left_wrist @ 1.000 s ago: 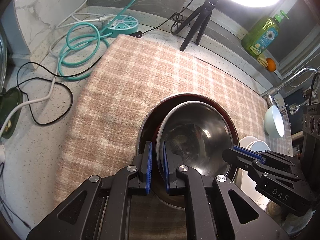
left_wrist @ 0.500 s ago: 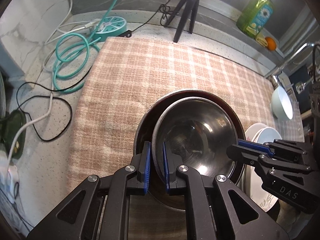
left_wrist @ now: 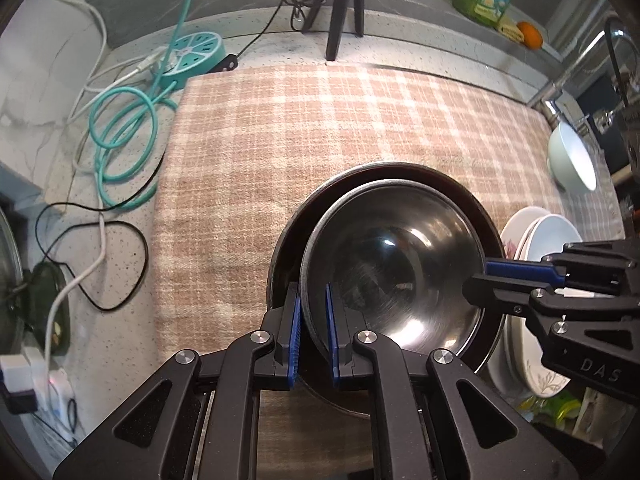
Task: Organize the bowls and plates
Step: 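Settle the steel bowl nested inside the red-backed bowl, then open both grippers and release the steel bowl rim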
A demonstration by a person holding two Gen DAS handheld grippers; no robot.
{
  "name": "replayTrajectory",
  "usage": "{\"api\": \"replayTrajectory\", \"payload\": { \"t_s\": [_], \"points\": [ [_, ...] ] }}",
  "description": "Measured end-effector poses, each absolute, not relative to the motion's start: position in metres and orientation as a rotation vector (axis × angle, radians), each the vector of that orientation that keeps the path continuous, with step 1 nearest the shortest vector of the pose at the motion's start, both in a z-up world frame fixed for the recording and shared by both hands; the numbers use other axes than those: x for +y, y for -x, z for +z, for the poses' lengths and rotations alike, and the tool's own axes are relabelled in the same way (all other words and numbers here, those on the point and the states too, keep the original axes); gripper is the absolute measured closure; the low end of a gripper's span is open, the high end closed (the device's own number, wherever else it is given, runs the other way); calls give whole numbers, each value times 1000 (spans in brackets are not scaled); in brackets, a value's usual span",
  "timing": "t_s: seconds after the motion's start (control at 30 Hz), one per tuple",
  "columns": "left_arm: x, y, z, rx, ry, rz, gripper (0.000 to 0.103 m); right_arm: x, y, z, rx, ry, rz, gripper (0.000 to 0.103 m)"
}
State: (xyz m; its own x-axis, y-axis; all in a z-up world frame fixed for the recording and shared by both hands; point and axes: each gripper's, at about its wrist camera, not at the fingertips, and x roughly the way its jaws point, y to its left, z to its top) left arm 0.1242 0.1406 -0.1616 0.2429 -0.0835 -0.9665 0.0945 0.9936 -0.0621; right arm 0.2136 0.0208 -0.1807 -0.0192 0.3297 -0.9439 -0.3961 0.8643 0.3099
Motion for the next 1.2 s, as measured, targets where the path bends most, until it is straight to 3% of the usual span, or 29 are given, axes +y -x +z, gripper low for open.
{"api": "replayTrajectory", "payload": {
  "t_s": [0.5, 1.2],
  "points": [
    [134, -133, -164, 1377, -105, -161, 94, 26, -221, -184, 1561, 61, 543, 86],
    [138, -137, -163, 1408, -31, -165, 91, 24, -220, -176, 1553, 93, 536, 86]
  ]
}}
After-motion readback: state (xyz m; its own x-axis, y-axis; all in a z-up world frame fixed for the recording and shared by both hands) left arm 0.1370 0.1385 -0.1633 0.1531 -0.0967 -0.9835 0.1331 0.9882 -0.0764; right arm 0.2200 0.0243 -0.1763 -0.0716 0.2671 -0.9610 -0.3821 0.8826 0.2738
